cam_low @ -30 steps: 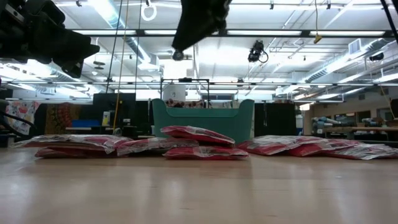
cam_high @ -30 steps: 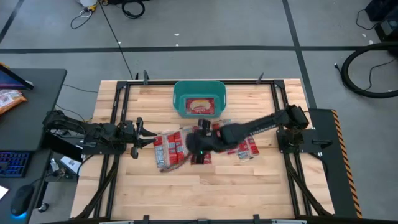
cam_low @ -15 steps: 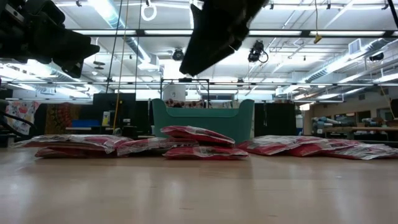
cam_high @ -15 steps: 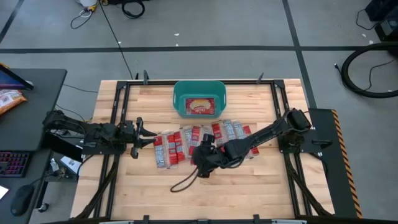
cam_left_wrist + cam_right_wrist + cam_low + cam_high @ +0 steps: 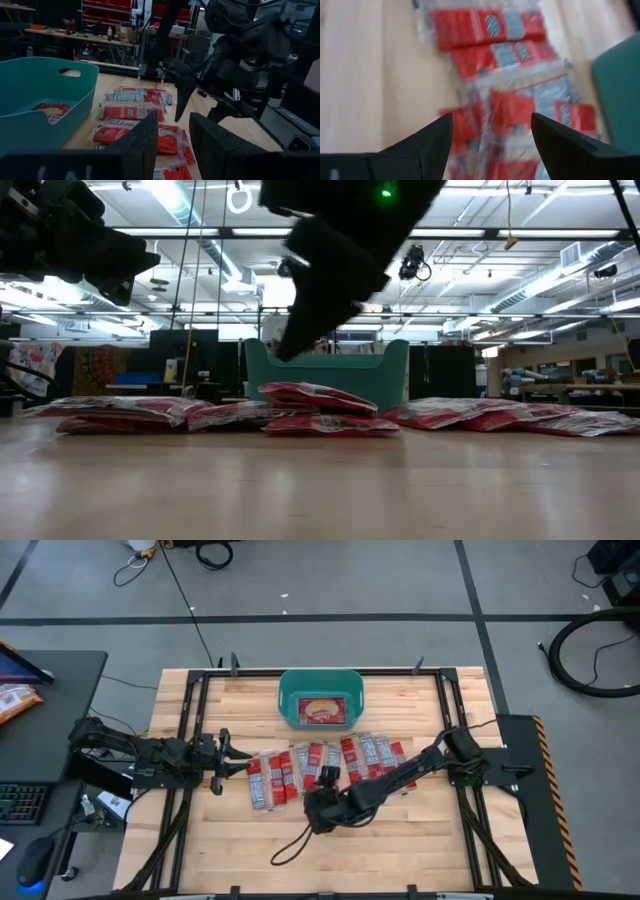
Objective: Sort popcorn bags into baskets
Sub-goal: Put the red popcorn bag into the blue bin
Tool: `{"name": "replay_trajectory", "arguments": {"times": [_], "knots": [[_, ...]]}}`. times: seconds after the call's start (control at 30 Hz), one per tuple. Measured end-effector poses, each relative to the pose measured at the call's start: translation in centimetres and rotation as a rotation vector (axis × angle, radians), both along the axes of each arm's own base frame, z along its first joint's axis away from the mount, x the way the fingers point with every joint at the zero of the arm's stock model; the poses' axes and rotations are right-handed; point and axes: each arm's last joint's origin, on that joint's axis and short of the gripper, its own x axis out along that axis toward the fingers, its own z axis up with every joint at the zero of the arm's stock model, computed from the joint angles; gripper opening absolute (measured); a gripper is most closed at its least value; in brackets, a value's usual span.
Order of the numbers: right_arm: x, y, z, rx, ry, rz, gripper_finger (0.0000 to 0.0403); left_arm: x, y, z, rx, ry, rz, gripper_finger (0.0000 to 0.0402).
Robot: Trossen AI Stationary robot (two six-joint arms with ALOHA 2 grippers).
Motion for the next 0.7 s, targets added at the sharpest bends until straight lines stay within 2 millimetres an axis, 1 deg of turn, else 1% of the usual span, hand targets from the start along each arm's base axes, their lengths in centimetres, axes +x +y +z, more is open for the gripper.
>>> {"name": "replay_trajectory", "arguments": {"times": [0.07,0.13,0.3,0.37,0.7], "knots": [[0.3,0.1,-0.1,-0.017,-0.005,0.001,0.0273,0.0,0.0,0.0,-0.001,-0.003,0.000,0.0117],[0.5,0.1,-0.7,-0.033,0.016,0.009,0.0273,0.0,0.0,0.0,-0.001,-0.003,0.000,0.0117],[0.2,0.2,-1.3,-0.080,0.059,0.012,0.0271,0.0,0.0,0.0,-0.001,-0.004,0.000,0.0117],[0.2,0.2,-2.0,-0.089,0.074,0.011,0.0268,0.0,0.0,0.0,-0.001,-0.004,0.000,0.0117],[-0.7,-0.3,-3.1,-0.110,0.146,-0.018,0.0238,0.0,0.0,0.0,-0.001,-0.003,0.000,0.0117]]}}
